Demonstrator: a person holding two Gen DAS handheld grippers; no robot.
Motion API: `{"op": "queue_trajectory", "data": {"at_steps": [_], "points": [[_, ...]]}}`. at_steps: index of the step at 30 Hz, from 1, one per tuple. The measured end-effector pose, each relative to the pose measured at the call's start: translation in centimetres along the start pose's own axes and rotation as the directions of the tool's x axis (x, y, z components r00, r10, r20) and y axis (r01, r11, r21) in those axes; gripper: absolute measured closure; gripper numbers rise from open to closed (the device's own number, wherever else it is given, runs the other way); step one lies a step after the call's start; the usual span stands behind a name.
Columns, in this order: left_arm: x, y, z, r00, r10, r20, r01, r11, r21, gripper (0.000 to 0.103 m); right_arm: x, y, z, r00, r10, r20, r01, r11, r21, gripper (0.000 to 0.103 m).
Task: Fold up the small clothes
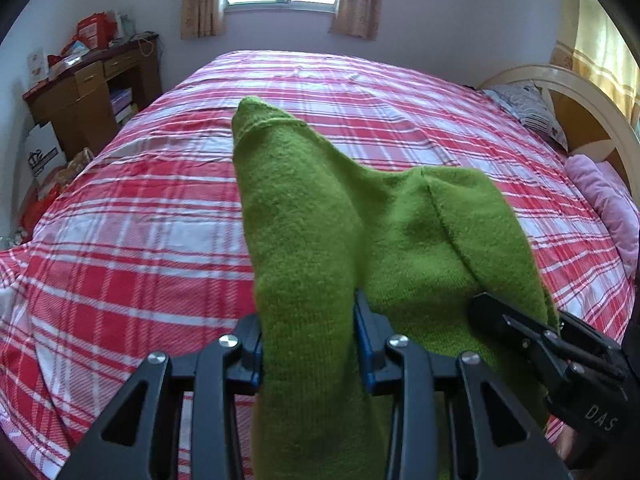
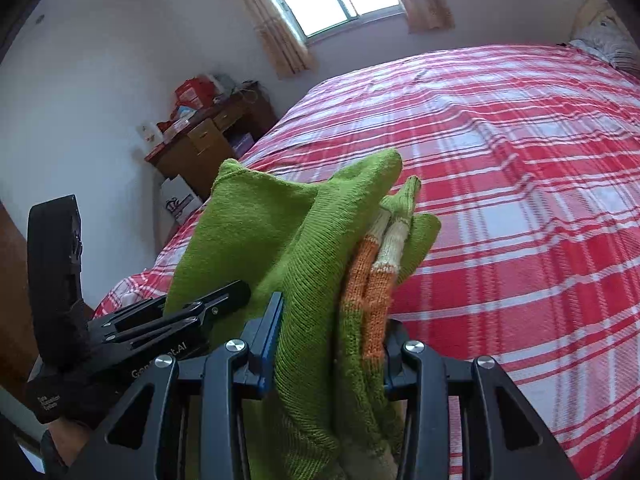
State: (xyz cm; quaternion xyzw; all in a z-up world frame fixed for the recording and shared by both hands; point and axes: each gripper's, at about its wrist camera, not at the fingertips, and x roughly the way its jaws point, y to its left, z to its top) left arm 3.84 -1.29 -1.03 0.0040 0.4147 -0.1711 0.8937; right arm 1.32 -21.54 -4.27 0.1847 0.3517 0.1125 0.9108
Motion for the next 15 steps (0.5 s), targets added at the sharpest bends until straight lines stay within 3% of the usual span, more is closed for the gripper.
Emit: {"op": "queue_trajectory", "data": {"at_steps": [15], "points": [[-1.7, 5.9, -0.4, 0.998, 0.064, 0.021, -0.062, 0.994, -0.091, 0.068, 3.5, 5.3, 0.2, 0.997, 0.066, -0.034, -0.068, 0.996, -0.065, 0.063]]}}
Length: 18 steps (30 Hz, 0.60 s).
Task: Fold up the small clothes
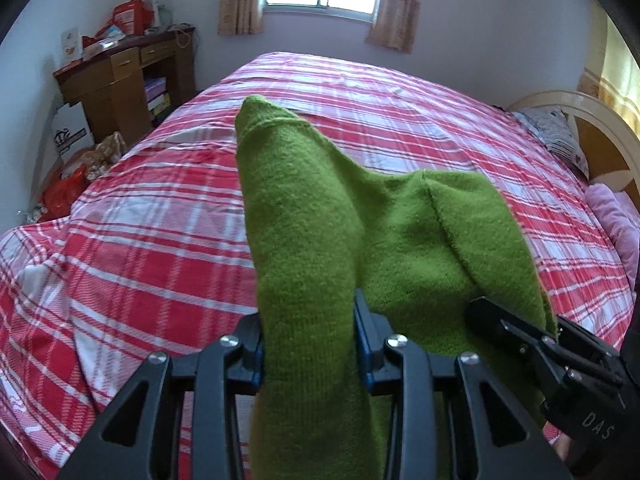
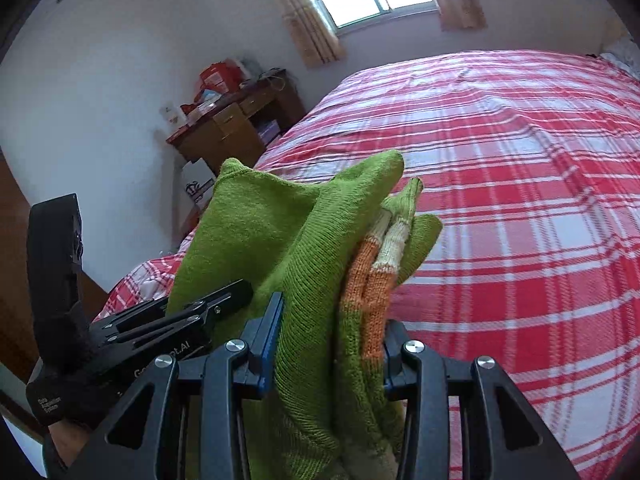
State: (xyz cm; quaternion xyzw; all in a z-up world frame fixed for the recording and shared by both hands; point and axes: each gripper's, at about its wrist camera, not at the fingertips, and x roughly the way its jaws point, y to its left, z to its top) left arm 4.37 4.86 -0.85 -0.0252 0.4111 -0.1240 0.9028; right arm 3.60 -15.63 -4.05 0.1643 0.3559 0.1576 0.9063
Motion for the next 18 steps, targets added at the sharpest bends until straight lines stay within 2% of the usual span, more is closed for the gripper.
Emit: {"op": "queue_trajectory", "data": {"at_steps": [14, 18], "points": [[-0.5, 6.4, 0.3, 0.999, 0.044, 0.016, -0.042, 0.992, -0.115, 0.068, 4.2, 5.8, 1.4, 0.996, 0.071, -0.045, -0.075, 0.992, -0.096, 0.063], [-0.5, 8.5, 0.8, 0.997, 0.076, 0.027, -0.072, 0.988, -0.139, 0.068, 5.7, 7.4, 1.8, 0.993, 0.098, -0.059, -0.105, 0.987, -0.124, 0.063]]}}
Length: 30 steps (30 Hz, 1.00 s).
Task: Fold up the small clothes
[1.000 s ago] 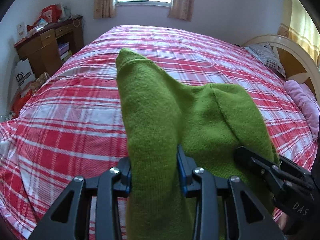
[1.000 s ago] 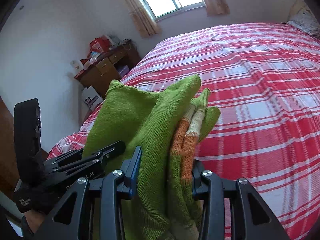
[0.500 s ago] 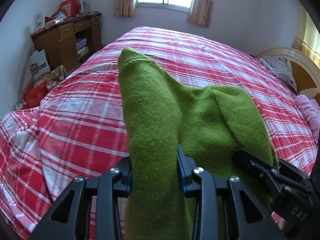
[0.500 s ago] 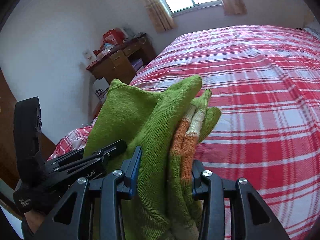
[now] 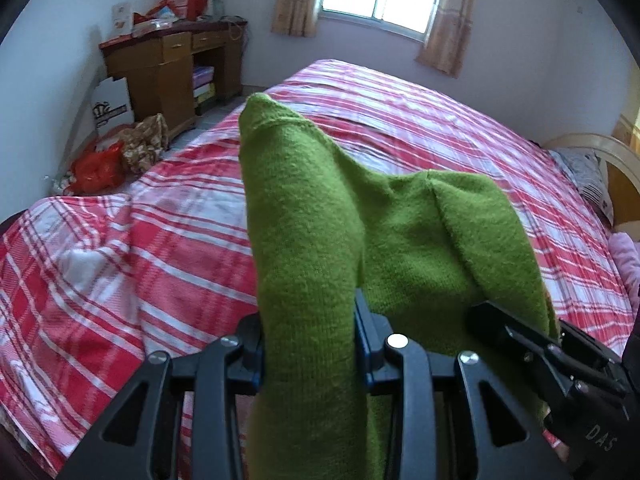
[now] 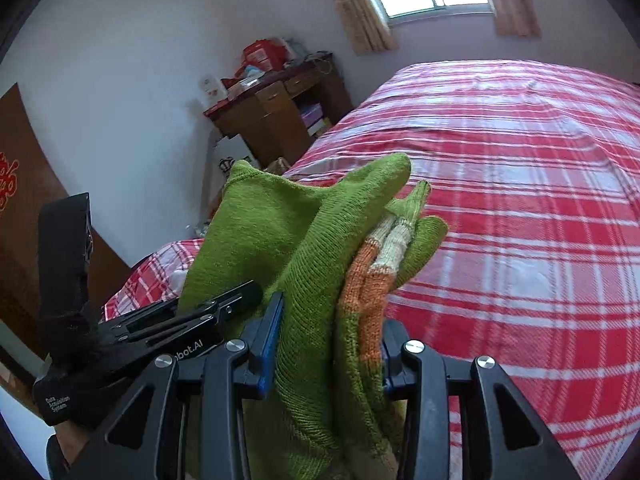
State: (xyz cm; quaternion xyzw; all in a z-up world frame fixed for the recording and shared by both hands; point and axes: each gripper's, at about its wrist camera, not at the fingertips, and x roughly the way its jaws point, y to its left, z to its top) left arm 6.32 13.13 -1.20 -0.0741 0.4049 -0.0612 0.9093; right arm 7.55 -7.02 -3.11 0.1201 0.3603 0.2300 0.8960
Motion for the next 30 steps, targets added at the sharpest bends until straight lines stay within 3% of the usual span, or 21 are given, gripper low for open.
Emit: {"op": "queue_trajectory", "data": {"at_steps": [10, 15, 20, 25, 30], "points": [[2.3, 2.9, 4.0, 0.994, 0.091, 0.054, -0.089, 0.996, -0.027, 0.068, 5.5, 2.9, 3.9, 0.998, 0.046, 0.045, -0.041, 0.994, -0.099, 0.063], [5.3, 3.1, 6.2, 0.989, 0.128, 0.072, -0.126, 0.992, -0.033, 0.069, 8.7, 2.5, 5.7, 0.996, 0.017, 0.083, -0.004, 0.989, -0.148, 0.064], [8.7, 3.0, 7.3, 0.980, 0.181, 0.083, -0.180, 0.983, -0.024, 0.070, 12.2, 1.6, 6.9, 0.992, -0.068, 0.106, 0.091, 0.968, -0.235, 0.064], [9.9, 3.5, 7.3, 0.974, 0.215, 0.070, -0.214, 0.977, -0.027, 0.068, 15.2, -0.9, 7.1, 0.990, -0.132, 0.050, 0.140, 0.967, -0.213, 0.064], [10.6, 4.1, 7.1, 0.974, 0.222, 0.045, -0.220, 0.974, -0.050, 0.055, 16.3, -3.3, 7.5, 0.997, -0.076, -0.015, 0.074, 0.991, -0.116, 0.064]]}}
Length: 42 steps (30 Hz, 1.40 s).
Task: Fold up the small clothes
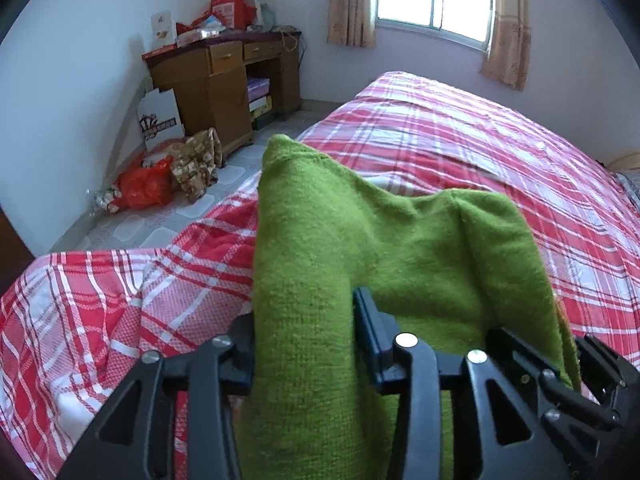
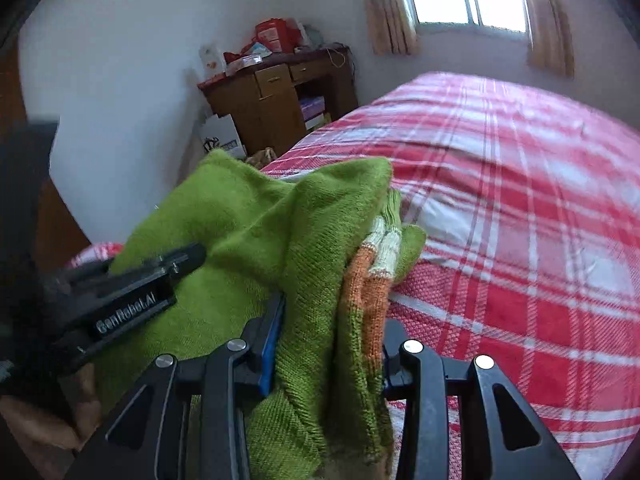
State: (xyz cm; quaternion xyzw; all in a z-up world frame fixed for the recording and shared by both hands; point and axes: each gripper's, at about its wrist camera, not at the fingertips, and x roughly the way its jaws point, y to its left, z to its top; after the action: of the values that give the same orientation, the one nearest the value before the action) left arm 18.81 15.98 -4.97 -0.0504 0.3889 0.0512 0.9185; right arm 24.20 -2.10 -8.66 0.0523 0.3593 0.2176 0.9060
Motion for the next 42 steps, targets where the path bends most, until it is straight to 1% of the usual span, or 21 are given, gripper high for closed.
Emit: {"op": "queue_trajectory", "data": {"at_steps": [3, 4, 5, 6, 8, 10, 12, 13, 14, 16, 19, 22, 25, 26, 28, 31, 35, 37, 39, 40, 42], "points": [[0.6, 0.2, 0.3, 1.000, 0.004, -0.030, -0.004, 1.000, -0.024, 0.044, 0.3, -0.8, 0.2, 0.999, 0.023, -0.023, -0.022, 0.999, 0.033, 0.061], [0.8, 0.4, 0.4, 0.999, 0.002, -0.041, -0.004, 0.999, -0.033, 0.041, 0.3, -1.1, 0.2, 0.999, 0.028, -0.030, -0.026, 0.999, 0.045, 0.055], [0.8, 0.6, 0.4, 0.999, 0.006, -0.047, -0.008, 0.999, -0.042, 0.035, 0.2, -1.5, 0.1, 0.999, 0.035, -0.038, -0.032, 0.998, 0.062, 0.046], [0.8, 0.9, 0.4, 0.999, 0.014, -0.051, -0.017, 0.999, -0.050, 0.028, 0.0, -1.9, 0.0, 0.998, 0.042, -0.042, -0.038, 0.996, 0.080, 0.043], [0.8, 1.1, 0.3, 0.999, 0.015, -0.050, -0.019, 0.998, -0.066, 0.024, -1.2, -2.4, -0.1, 0.998, 0.060, -0.029, -0.057, 0.993, 0.107, 0.042], [1.0, 1.4, 0.2, 0.999, 0.001, -0.052, -0.006, 0.996, -0.086, 0.023, -3.0, -1.9, 0.1, 0.999, 0.015, 0.035, -0.017, 0.997, 0.080, 0.042], [1.1, 1.5, 0.2, 0.998, 0.001, -0.056, -0.006, 0.996, -0.094, 0.022, -4.8, -0.8, 0.6, 0.990, -0.076, 0.116, 0.073, 0.997, 0.027, 0.042], [1.1, 1.4, 0.3, 0.998, 0.002, -0.056, -0.007, 0.996, -0.092, 0.022, -5.4, -0.3, 1.1, 0.984, -0.099, 0.151, 0.100, 0.995, 0.003, 0.045], [1.1, 1.4, 0.3, 0.999, 0.005, -0.054, -0.010, 0.996, -0.090, 0.022, -5.7, 0.3, 1.7, 0.981, -0.106, 0.165, 0.112, 0.993, -0.025, 0.061], [1.1, 1.2, 0.4, 0.999, 0.019, -0.050, -0.023, 0.997, -0.078, 0.022, -5.1, 1.7, 2.8, 0.983, -0.114, 0.146, 0.128, 0.988, -0.084, 0.072], [1.2, 1.0, 0.4, 0.998, 0.044, -0.047, -0.047, 0.997, -0.068, 0.019, -3.0, 3.1, 4.1, 0.986, -0.109, 0.124, 0.126, 0.982, -0.140, 0.073], [1.2, 1.0, 0.4, 0.998, 0.047, -0.047, -0.050, 0.997, -0.066, 0.019, 0.2, 3.4, 4.3, 0.991, -0.122, 0.052, 0.129, 0.980, -0.154, 0.073], [1.4, 0.7, 0.4, 0.997, 0.058, -0.050, -0.060, 0.997, -0.056, 0.019, 3.3, 1.9, 4.2, 0.987, -0.154, -0.049, 0.147, 0.982, -0.115, 0.074], [1.5, 0.5, 0.4, 0.997, 0.064, -0.051, -0.066, 0.997, -0.049, 0.019, 3.6, 1.2, 4.2, 0.988, -0.146, -0.058, 0.141, 0.987, -0.081, 0.074], [1.6, 0.2, 0.5, 0.996, 0.076, -0.051, -0.078, 0.996, -0.038, 0.017, 3.9, 0.3, 4.5, 0.978, -0.201, -0.059, 0.196, 0.978, -0.068, 0.083], [2.1, -0.1, 0.7, 0.994, 0.094, -0.064, -0.096, 0.995, -0.030, 0.015, 4.9, -0.4, 4.9, 0.978, -0.192, -0.077, 0.186, 0.980, -0.075, 0.083], [2.8, 0.3, 1.0, 0.992, 0.092, -0.091, -0.096, 0.994, -0.048, 0.010, 5.2, 1.2, 5.0, 0.961, -0.269, -0.062, 0.255, 0.950, -0.179, 0.083], [2.8, 0.4, 1.0, 0.992, 0.083, -0.097, -0.089, 0.994, -0.056, 0.009, 4.9, 1.2, 5.3, 0.964, -0.260, -0.058, 0.247, 0.954, -0.172, 0.083], [2.6, 0.4, 0.8, 0.993, 0.083, -0.090, -0.088, 0.995, -0.053, 0.009, 3.1, 0.7, 5.3, 0.971, -0.238, -0.015, 0.235, 0.964, -0.123, 0.083], [2.6, 0.3, 0.8, 0.993, 0.085, -0.086, -0.090, 0.995, -0.050, 0.009, 1.2, 0.5, 5.1, 0.964, -0.263, 0.035, 0.265, 0.960, -0.093, 0.081], [2.6, 0.2, 0.8, 0.992, 0.090, -0.085, -0.094, 0.995, -0.045, 0.009, -2.1, 1.0, 4.4, 0.958, -0.263, 0.116, 0.273, 0.959, -0.079, 0.080]]}}
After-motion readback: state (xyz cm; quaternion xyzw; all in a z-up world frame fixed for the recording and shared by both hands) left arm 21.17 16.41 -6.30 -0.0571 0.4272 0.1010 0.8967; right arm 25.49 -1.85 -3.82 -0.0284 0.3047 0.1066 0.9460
